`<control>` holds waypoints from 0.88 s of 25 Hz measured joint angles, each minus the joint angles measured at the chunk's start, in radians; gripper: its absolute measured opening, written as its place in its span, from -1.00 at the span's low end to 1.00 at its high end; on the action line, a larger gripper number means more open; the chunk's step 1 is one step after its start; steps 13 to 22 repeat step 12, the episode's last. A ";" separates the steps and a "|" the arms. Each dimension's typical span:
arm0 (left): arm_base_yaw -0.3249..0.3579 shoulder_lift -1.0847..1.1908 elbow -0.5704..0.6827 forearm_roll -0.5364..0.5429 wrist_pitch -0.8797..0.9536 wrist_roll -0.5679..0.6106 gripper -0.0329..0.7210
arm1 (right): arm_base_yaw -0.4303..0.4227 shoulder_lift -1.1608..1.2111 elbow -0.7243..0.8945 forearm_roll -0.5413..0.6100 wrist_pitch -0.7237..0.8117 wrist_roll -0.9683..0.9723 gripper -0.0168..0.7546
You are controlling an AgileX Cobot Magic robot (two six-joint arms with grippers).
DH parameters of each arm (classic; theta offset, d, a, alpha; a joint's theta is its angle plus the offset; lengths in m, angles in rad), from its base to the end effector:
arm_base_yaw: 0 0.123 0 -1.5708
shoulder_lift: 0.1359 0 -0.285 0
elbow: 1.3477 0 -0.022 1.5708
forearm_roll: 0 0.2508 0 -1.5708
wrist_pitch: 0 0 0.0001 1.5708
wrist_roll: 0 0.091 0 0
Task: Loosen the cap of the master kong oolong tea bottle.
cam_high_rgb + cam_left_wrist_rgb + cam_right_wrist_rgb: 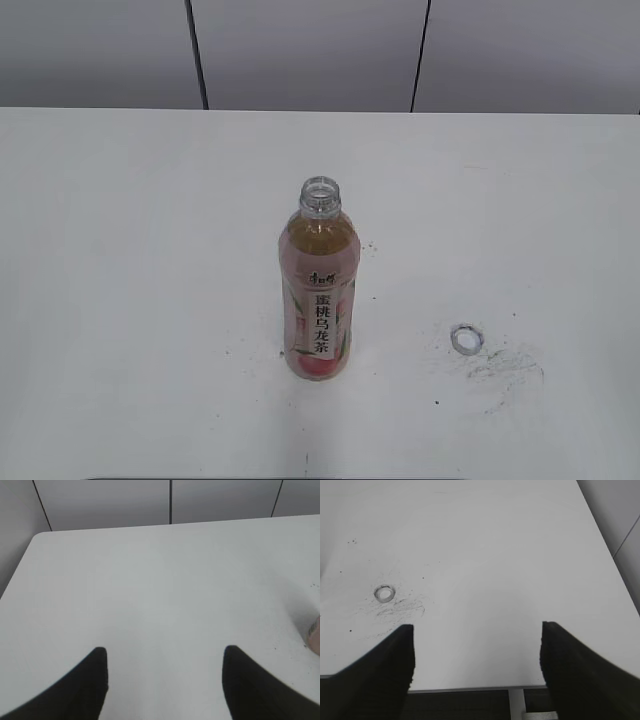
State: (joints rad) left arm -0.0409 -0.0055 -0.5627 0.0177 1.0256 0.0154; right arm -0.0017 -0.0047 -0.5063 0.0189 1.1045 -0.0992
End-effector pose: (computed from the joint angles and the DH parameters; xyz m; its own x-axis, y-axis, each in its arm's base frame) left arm -0.0123 0.0019 0.2973 -0.3607 0.0394 -0.9319 0.0357 0.9990 0.0284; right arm -0.0082 0.0016 0.2755 -0.4817 -0.0897 -0.8717 -0.0569 0.9958 -0.0711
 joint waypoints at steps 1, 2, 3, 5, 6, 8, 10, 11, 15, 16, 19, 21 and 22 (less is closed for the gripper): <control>0.000 0.000 0.000 0.000 0.000 0.000 0.24 | 0.000 0.000 0.000 0.000 0.000 0.000 0.56; 0.000 0.000 0.000 0.000 0.000 0.000 0.24 | 0.000 0.000 0.000 0.000 0.000 0.000 0.56; 0.000 0.000 0.000 0.000 0.000 0.000 0.24 | 0.000 0.000 0.000 0.000 0.000 0.000 0.56; 0.000 0.000 0.000 0.000 0.000 0.000 0.24 | 0.000 0.000 0.000 0.000 0.000 0.000 0.56; 0.000 0.000 0.000 0.000 0.000 0.000 0.24 | 0.000 0.000 0.000 0.000 0.000 0.000 0.56; 0.000 0.000 0.000 0.000 0.000 0.000 0.24 | 0.000 0.000 0.000 0.000 0.000 0.000 0.56; 0.000 0.000 0.000 0.000 0.000 0.000 0.24 | 0.000 0.000 0.000 0.000 0.000 0.000 0.56; 0.000 0.000 0.000 0.000 0.000 0.000 0.24 | 0.000 0.000 0.000 0.000 0.000 0.000 0.56; 0.000 0.000 0.000 0.000 0.000 0.000 0.24 | 0.000 0.000 0.000 0.000 0.000 0.001 0.56; 0.000 0.000 0.000 0.000 0.000 0.000 0.24 | 0.000 0.000 0.000 0.000 0.000 0.001 0.56; 0.000 0.000 0.000 0.000 0.000 0.000 0.24 | 0.000 0.000 0.000 0.000 0.000 0.001 0.56; 0.000 0.000 0.000 0.000 0.000 0.000 0.24 | 0.000 0.000 0.000 0.000 0.000 0.001 0.56; 0.000 0.000 0.000 0.000 0.000 0.000 0.24 | 0.000 0.000 0.000 0.000 0.000 0.001 0.56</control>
